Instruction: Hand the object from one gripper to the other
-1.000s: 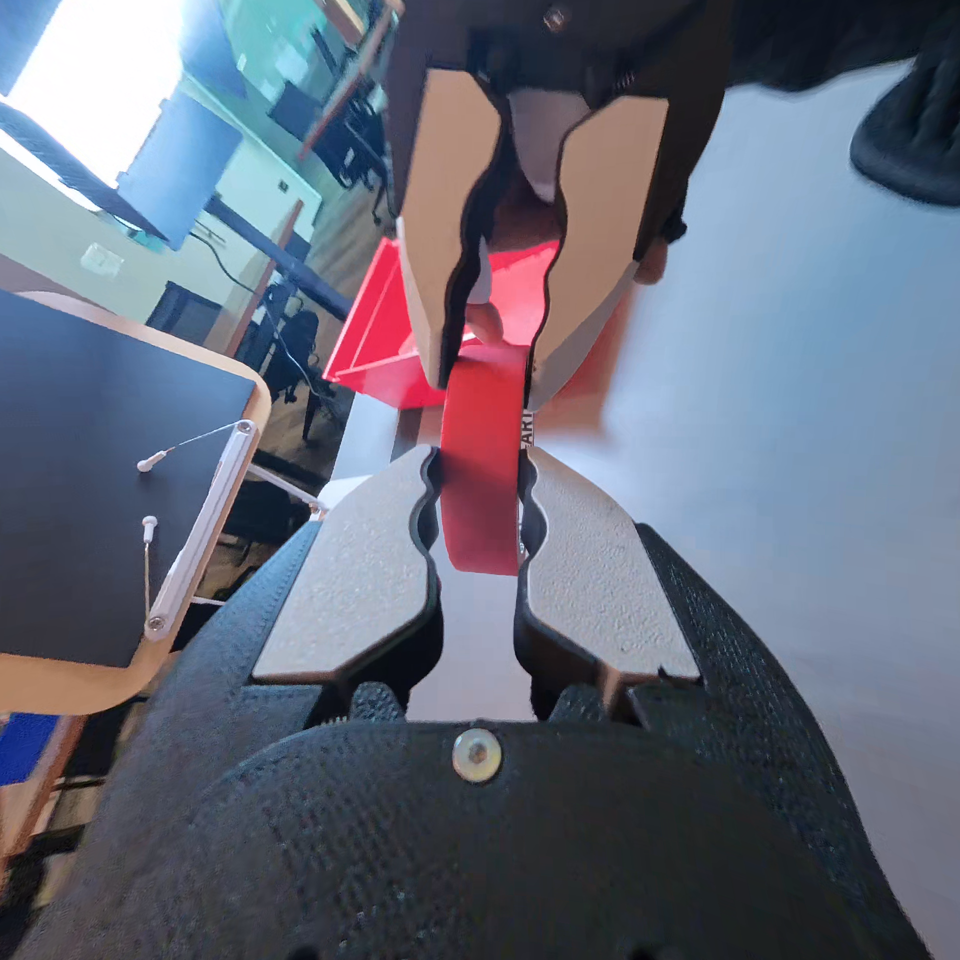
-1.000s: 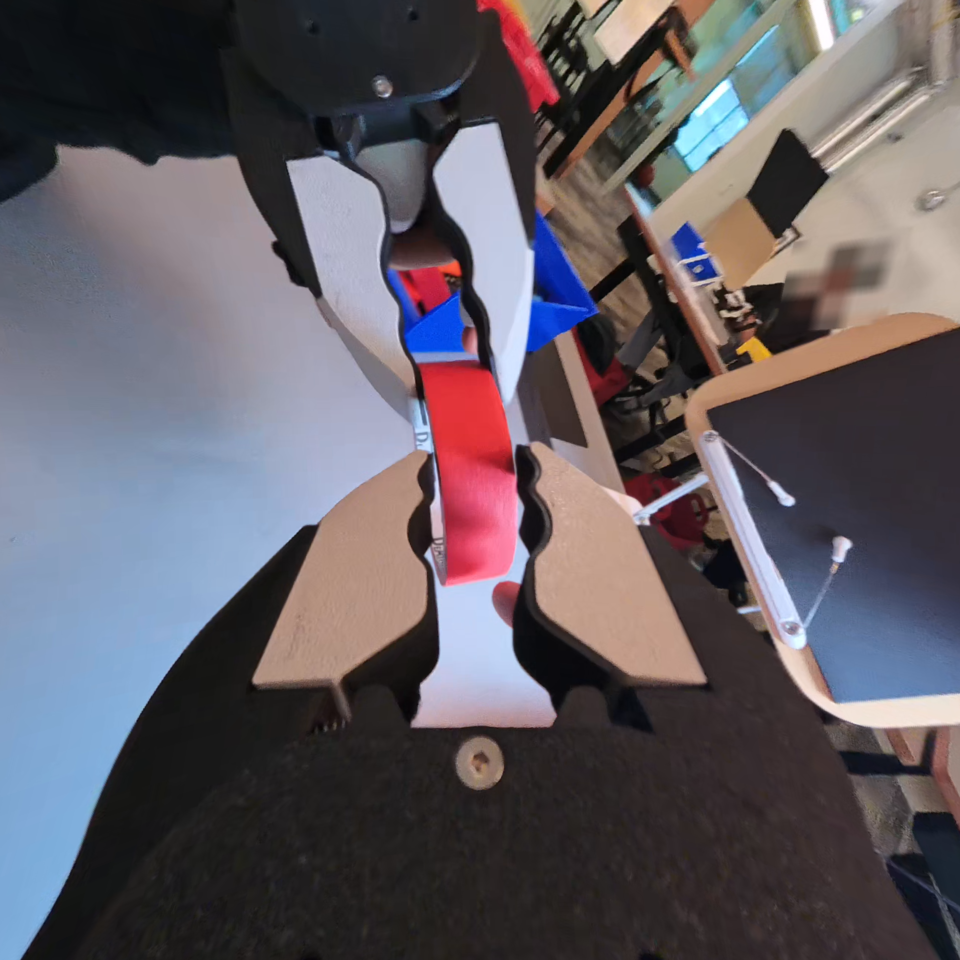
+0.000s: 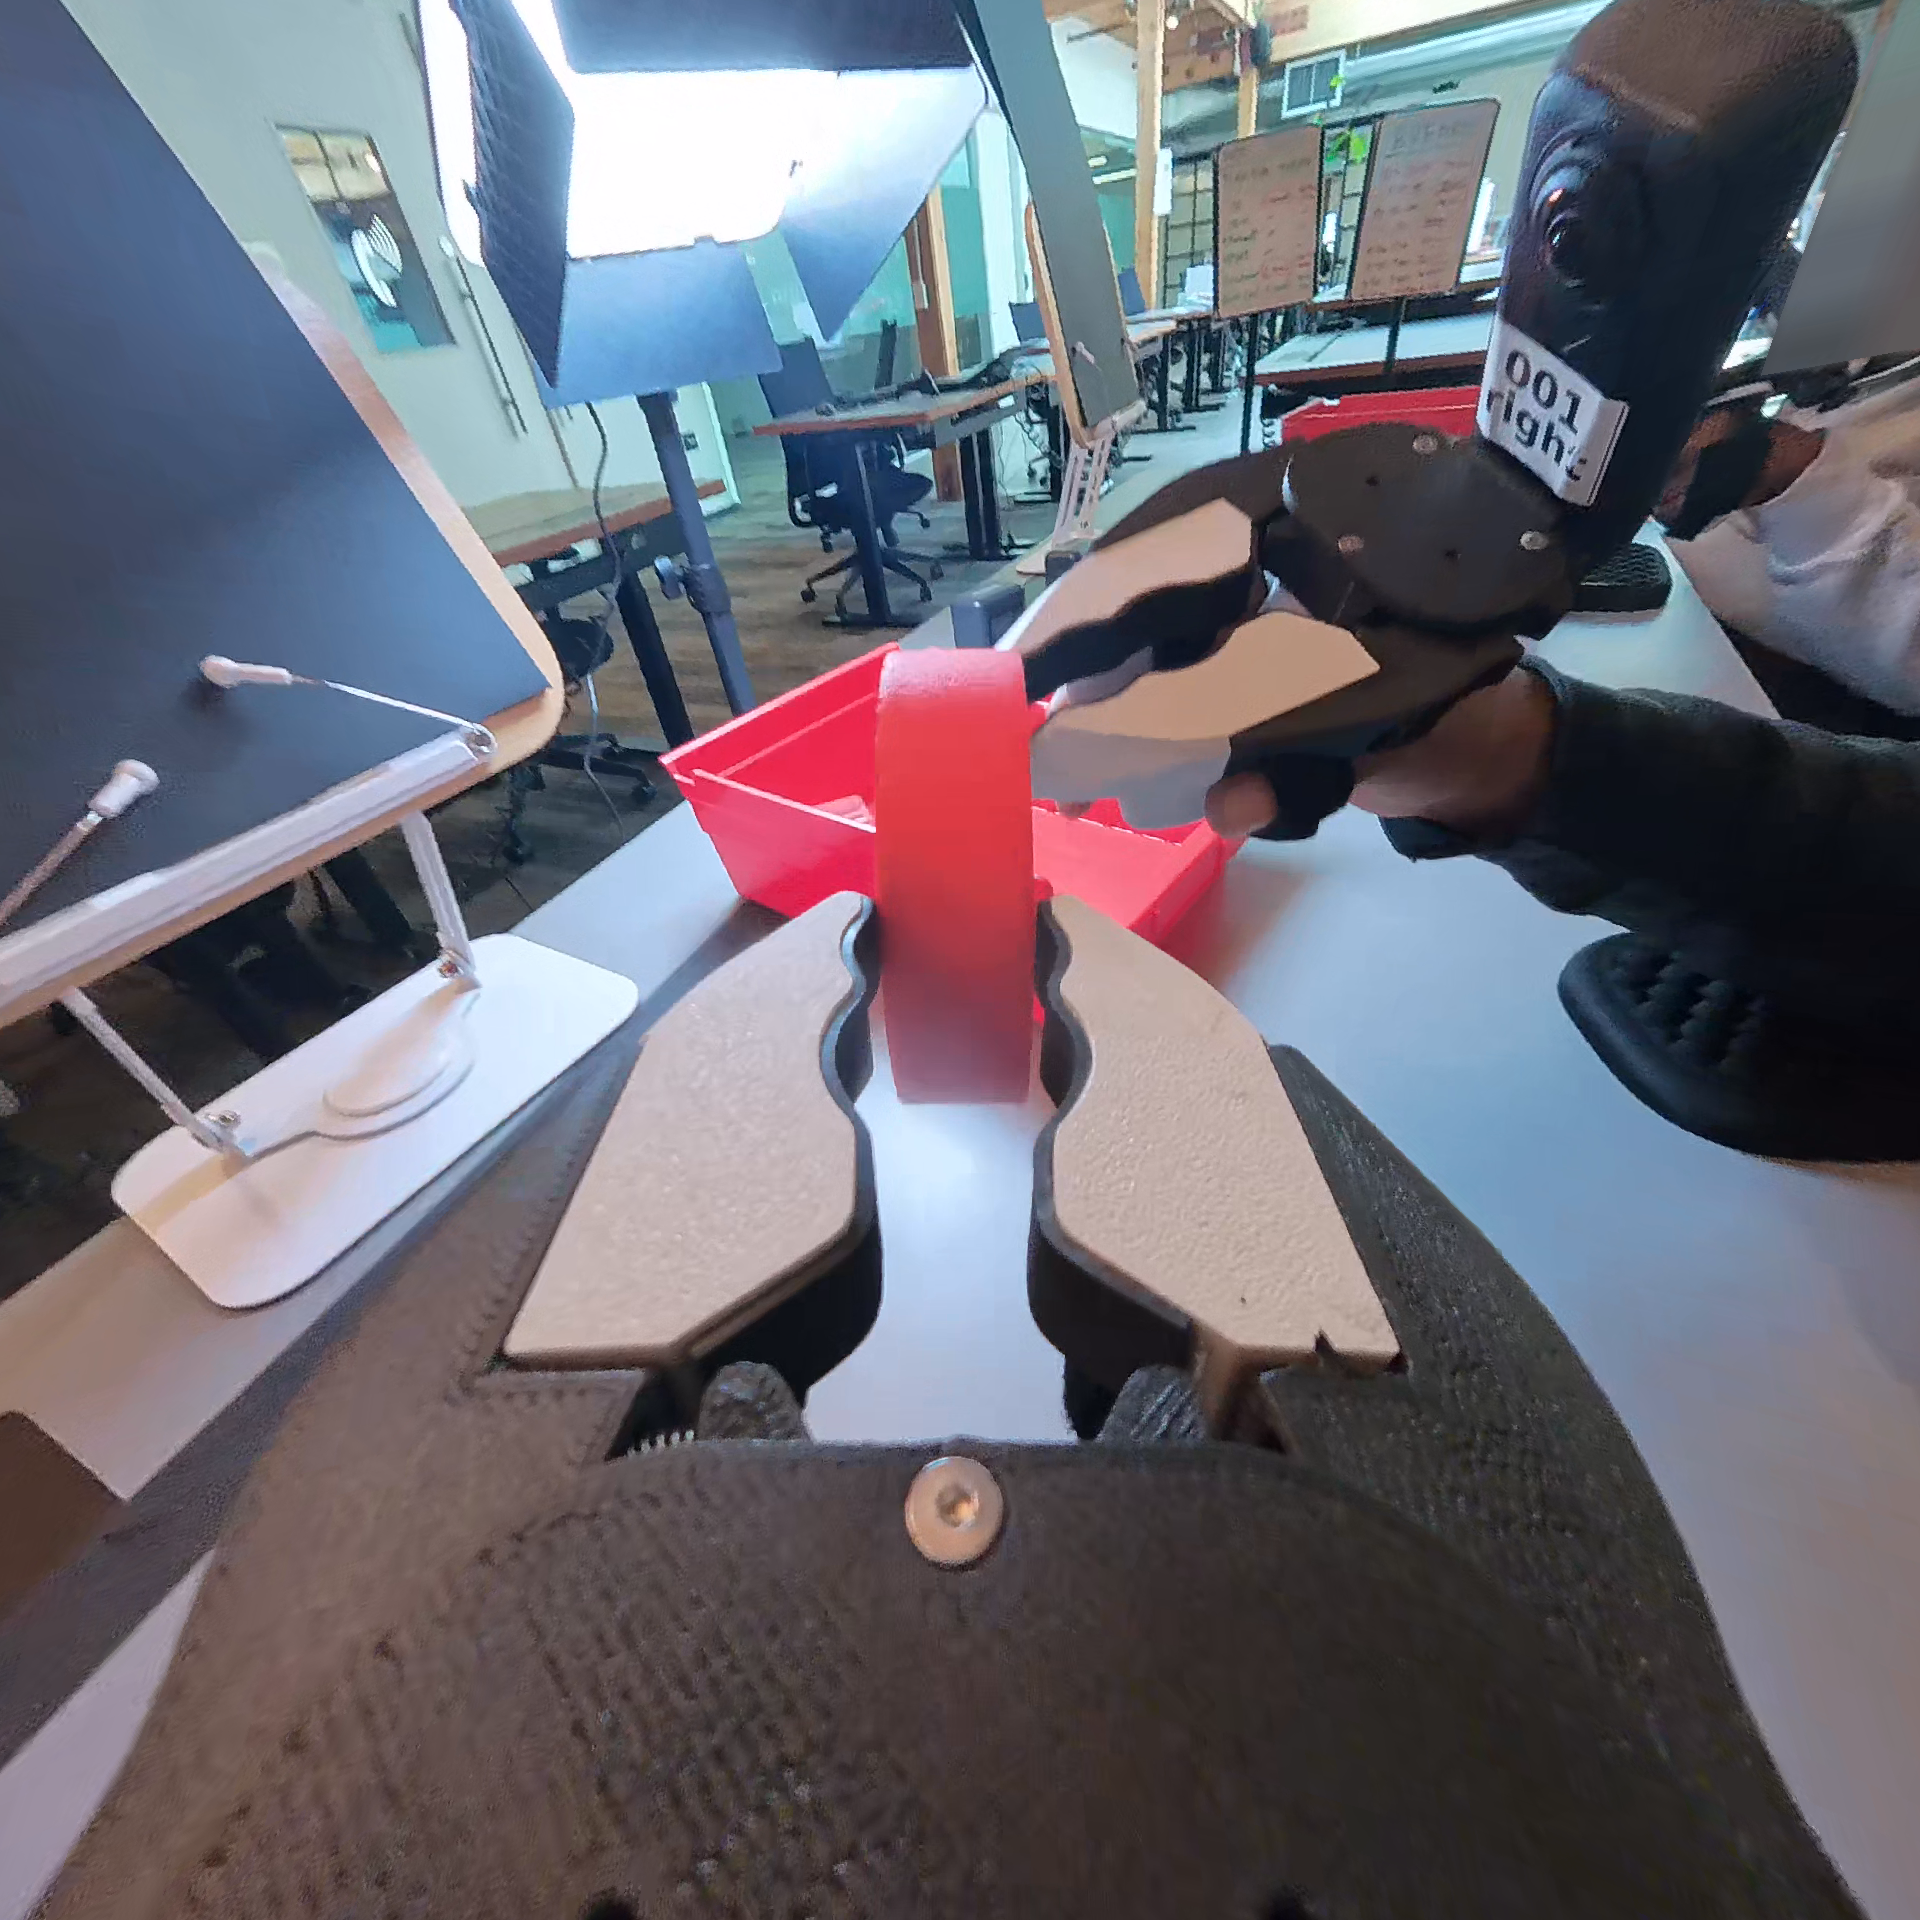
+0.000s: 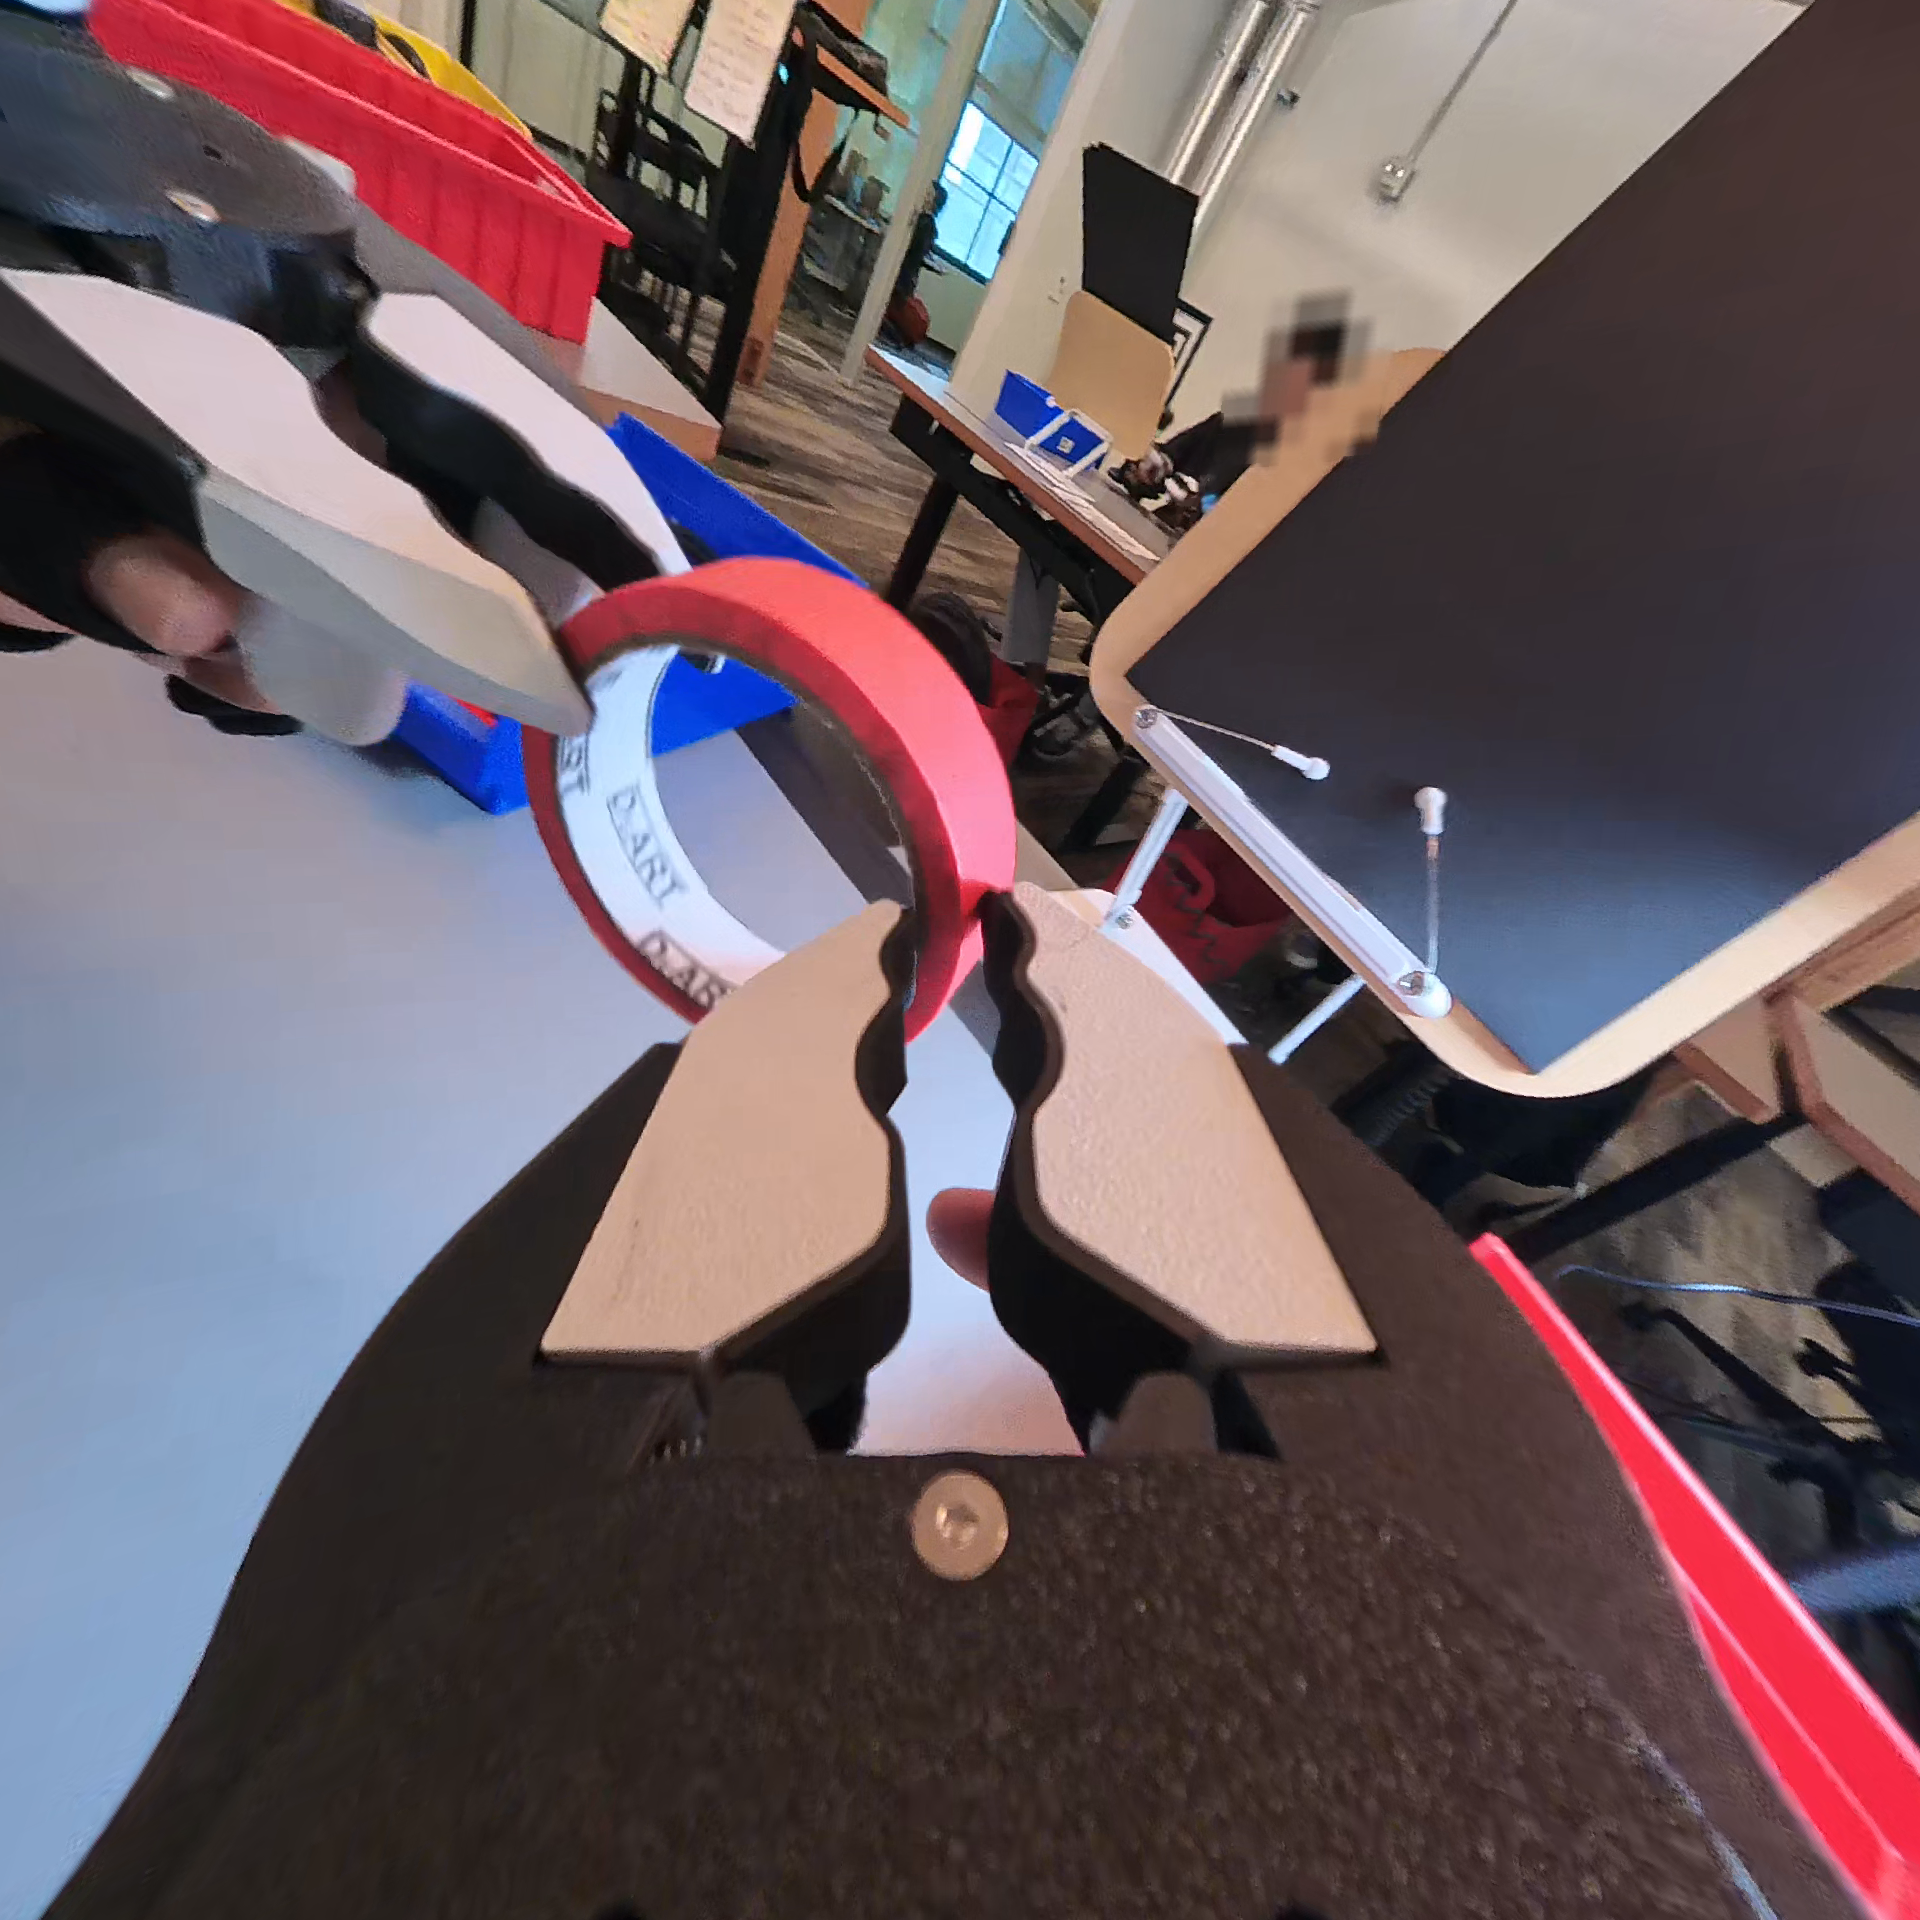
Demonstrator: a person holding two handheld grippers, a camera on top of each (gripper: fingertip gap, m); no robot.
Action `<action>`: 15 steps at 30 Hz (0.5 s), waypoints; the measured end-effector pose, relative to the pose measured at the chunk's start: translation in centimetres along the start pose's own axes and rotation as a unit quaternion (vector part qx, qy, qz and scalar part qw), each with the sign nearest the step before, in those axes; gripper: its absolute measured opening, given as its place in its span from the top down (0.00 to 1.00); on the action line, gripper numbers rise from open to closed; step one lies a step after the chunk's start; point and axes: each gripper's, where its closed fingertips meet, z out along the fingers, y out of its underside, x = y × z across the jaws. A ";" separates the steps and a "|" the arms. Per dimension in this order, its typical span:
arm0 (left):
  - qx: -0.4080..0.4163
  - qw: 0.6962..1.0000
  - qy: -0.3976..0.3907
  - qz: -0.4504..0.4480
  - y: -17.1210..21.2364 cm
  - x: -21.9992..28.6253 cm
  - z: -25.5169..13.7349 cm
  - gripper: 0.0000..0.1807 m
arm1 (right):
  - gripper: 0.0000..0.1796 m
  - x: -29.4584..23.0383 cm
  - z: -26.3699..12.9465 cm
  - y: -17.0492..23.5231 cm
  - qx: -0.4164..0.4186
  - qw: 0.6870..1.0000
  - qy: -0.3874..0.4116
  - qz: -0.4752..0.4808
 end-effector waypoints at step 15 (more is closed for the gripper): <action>-0.006 0.996 -0.080 -0.027 -0.4 -4.3 -6.5 0.79 | 0.95 17.1 -5.0 11.9 -0.306 0.940 0.118 -0.094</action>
